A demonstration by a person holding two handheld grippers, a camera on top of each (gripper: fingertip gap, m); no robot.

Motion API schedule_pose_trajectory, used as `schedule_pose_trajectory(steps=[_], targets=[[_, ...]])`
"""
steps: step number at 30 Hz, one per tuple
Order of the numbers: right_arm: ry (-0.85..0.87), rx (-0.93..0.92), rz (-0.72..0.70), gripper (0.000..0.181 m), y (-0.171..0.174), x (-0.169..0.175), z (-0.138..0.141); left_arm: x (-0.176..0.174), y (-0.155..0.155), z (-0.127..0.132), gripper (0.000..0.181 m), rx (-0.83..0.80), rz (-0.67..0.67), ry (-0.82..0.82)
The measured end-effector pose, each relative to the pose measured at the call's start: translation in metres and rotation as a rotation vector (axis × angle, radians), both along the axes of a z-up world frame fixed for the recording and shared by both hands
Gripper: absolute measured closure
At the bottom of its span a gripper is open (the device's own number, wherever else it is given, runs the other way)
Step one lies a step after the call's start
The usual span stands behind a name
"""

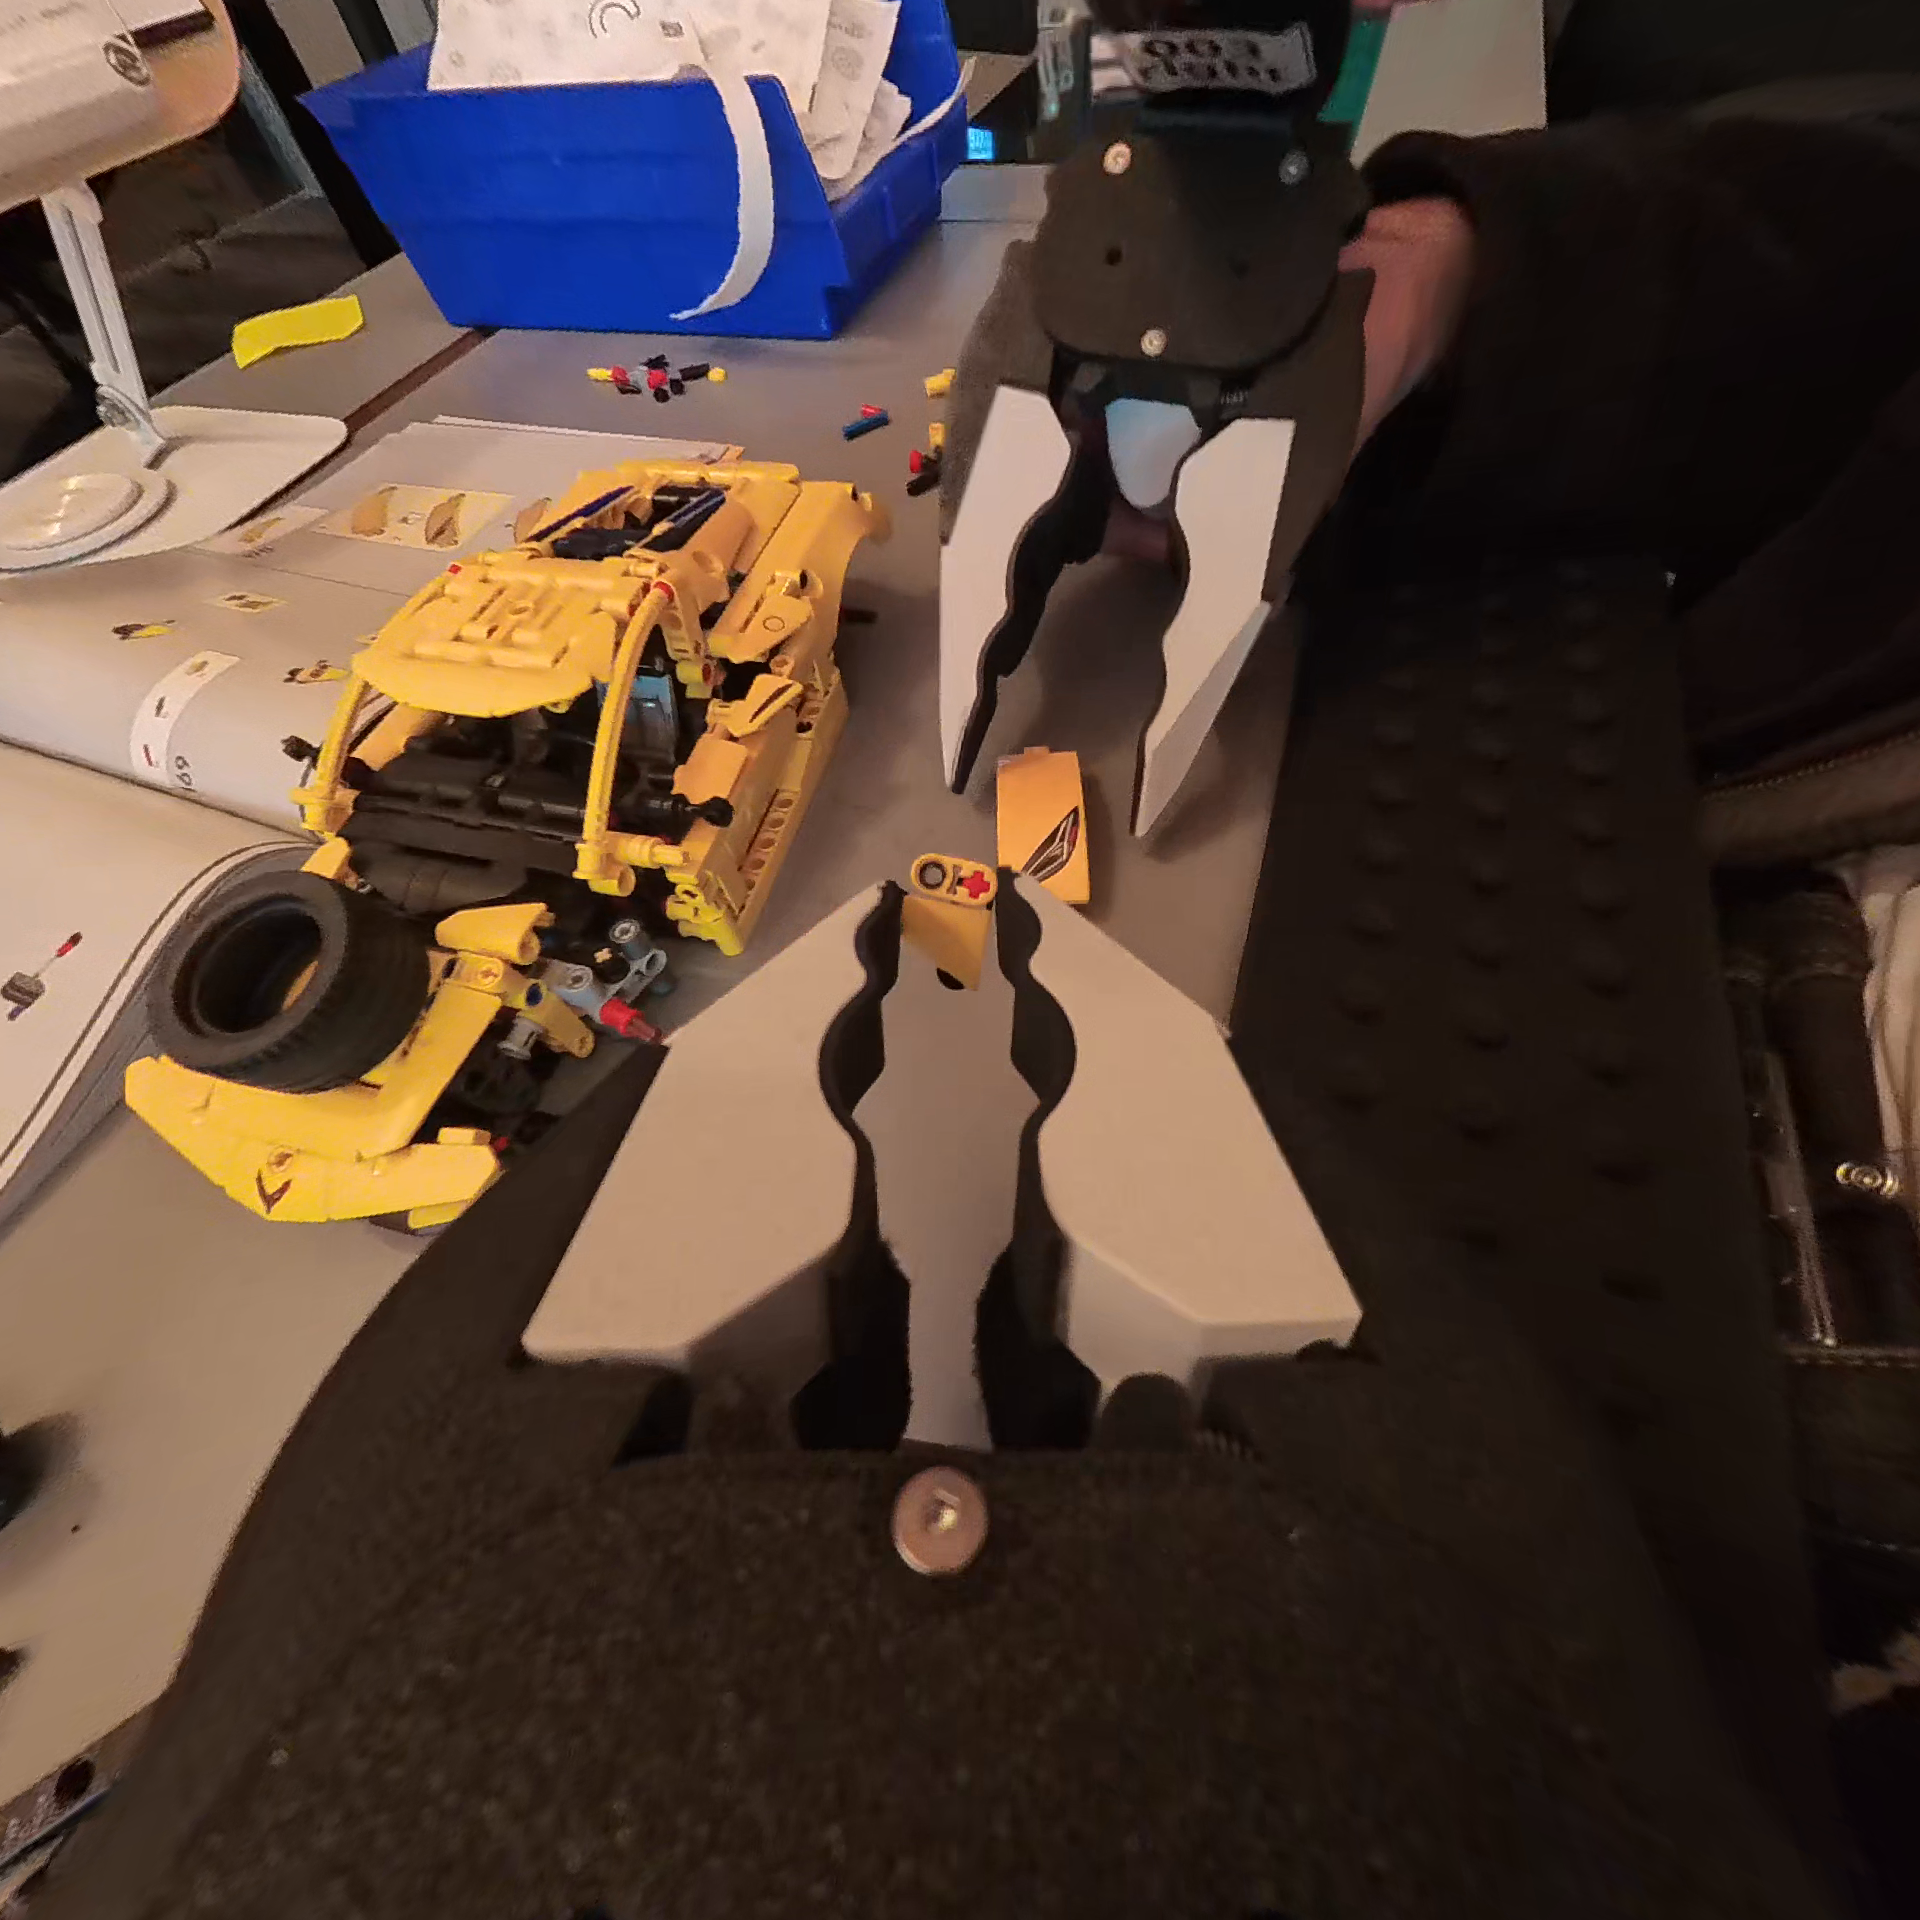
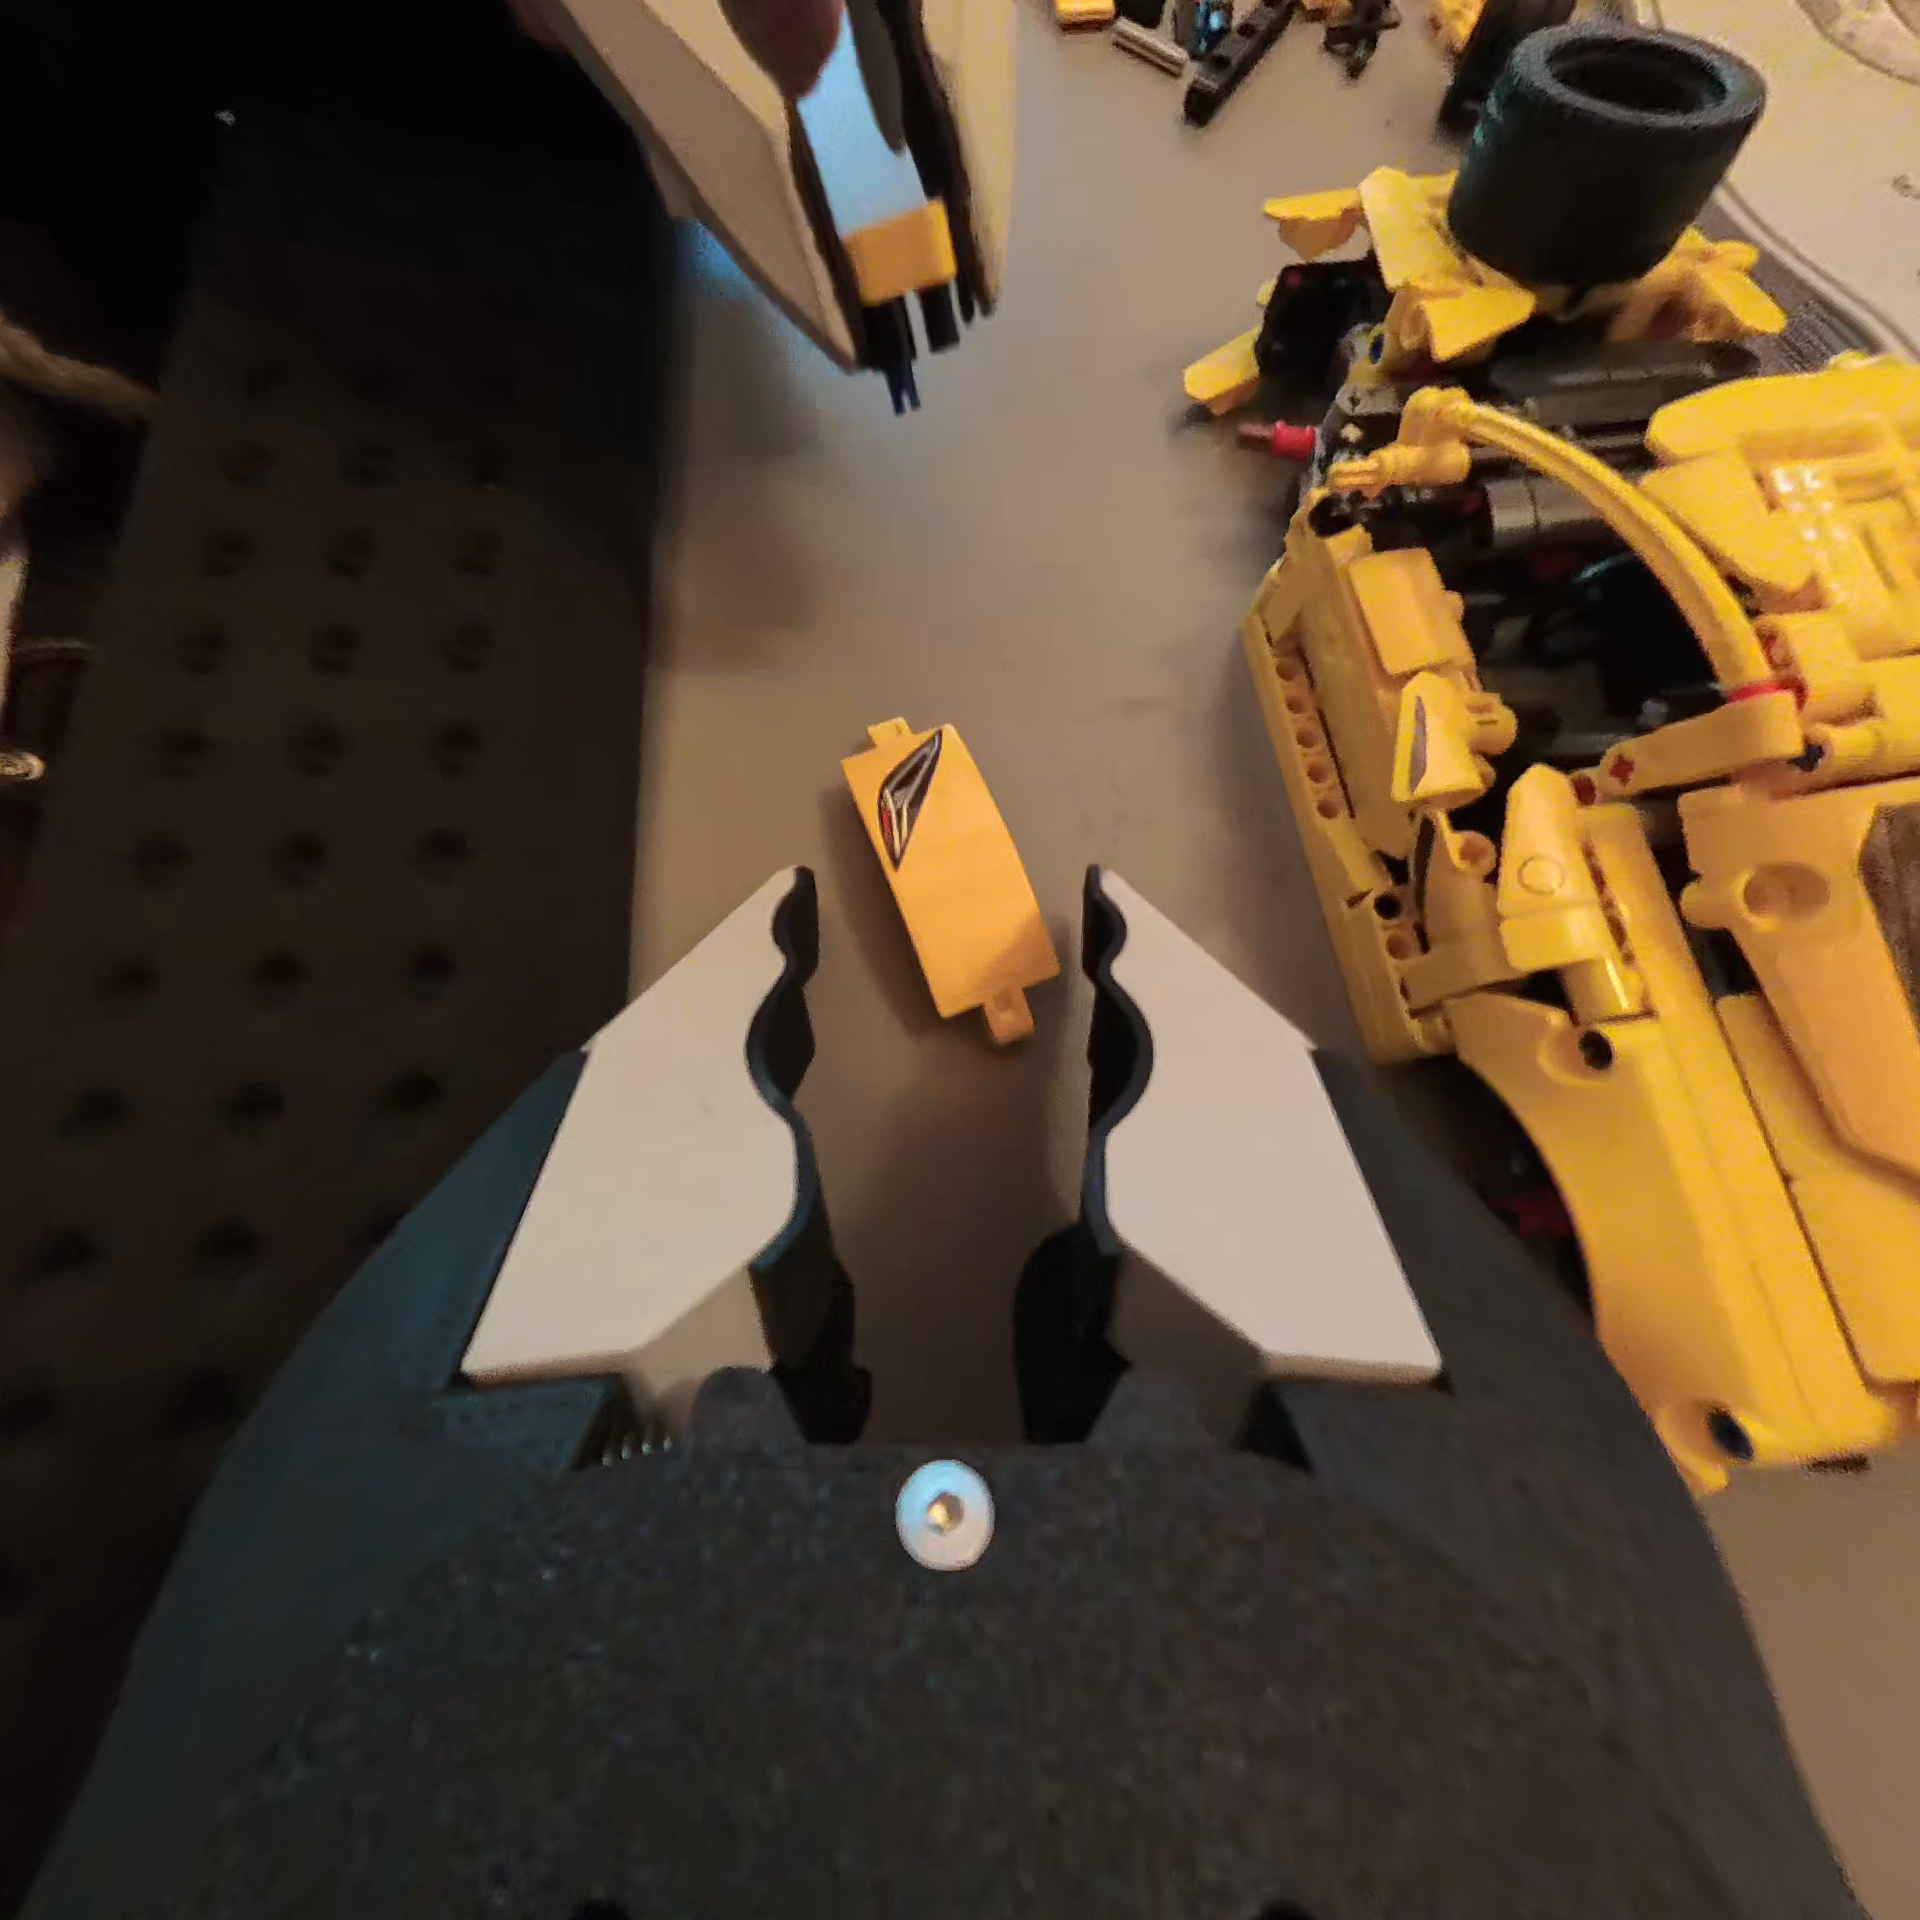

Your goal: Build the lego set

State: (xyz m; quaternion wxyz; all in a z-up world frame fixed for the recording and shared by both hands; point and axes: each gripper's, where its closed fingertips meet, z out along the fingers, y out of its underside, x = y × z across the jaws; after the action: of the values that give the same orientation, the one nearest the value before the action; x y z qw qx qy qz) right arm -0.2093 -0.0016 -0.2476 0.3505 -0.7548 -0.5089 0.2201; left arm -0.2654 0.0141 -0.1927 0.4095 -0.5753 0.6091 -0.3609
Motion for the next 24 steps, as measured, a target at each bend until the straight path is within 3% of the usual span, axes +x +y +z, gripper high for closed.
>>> schedule_pose_trajectory(steps=[6,8,12,20,24], targets=[[0.041,-0.131,0.102,0.137,-0.001,-0.011,-0.005,0.003,0.000,-0.004,0.163,0.064,-0.006,-0.007],[-0.001,-0.134,0.096,0.155,-0.001,-0.008,-0.006,0.004,0.001,-0.002,0.163,0.073,0.006,-0.031],[0.031,-0.142,-0.074,0.156,0.014,-0.002,0.007,0.004,0.014,0.011,0.164,0.141,0.082,-0.095],[0.531,-0.308,-0.349,0.157,0.039,-0.010,0.062,-0.004,0.041,0.052,0.164,0.318,0.231,-0.278],[0.799,-0.403,-0.370,0.157,0.043,-0.013,0.086,-0.003,0.047,0.052,0.165,0.392,0.241,-0.268]])
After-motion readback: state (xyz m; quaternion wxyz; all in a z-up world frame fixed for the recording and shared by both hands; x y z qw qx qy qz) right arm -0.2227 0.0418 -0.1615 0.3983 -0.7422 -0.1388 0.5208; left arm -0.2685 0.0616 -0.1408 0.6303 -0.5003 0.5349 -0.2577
